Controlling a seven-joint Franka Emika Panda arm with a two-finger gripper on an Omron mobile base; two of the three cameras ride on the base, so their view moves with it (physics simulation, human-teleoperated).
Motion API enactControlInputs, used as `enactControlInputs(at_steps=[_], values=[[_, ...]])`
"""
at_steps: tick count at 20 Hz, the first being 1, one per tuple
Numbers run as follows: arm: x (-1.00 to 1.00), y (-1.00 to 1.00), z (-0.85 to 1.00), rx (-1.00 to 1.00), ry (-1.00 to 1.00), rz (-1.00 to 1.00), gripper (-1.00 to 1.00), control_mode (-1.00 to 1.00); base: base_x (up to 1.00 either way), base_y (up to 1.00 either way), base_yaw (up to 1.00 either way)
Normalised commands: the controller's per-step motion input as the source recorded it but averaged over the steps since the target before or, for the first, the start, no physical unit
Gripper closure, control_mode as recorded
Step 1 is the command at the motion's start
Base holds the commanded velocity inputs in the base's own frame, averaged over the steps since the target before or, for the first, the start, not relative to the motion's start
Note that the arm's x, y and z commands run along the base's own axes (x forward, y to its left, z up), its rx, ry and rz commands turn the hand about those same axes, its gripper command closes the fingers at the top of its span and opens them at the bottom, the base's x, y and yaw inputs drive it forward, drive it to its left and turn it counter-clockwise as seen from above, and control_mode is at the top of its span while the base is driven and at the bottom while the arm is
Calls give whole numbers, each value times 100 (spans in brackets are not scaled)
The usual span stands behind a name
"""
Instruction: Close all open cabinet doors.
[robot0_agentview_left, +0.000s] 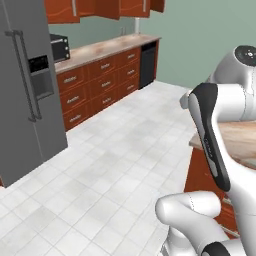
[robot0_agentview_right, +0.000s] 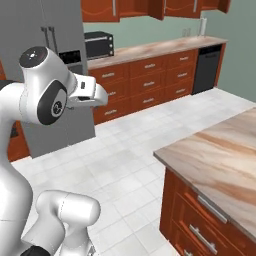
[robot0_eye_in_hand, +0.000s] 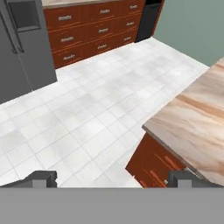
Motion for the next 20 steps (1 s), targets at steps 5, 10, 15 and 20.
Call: enactControlInputs(at_steps=[5,10,15,20], values=[[0,0,0,0,0,0,-100,100,80,31,-24],[0,0,0,0,0,0,-100,100,80,30,-24],[0,0,0,0,0,0,-100,100,80,29,-24],[0,0,0,0,0,0,-100,100,80,29,-24]])
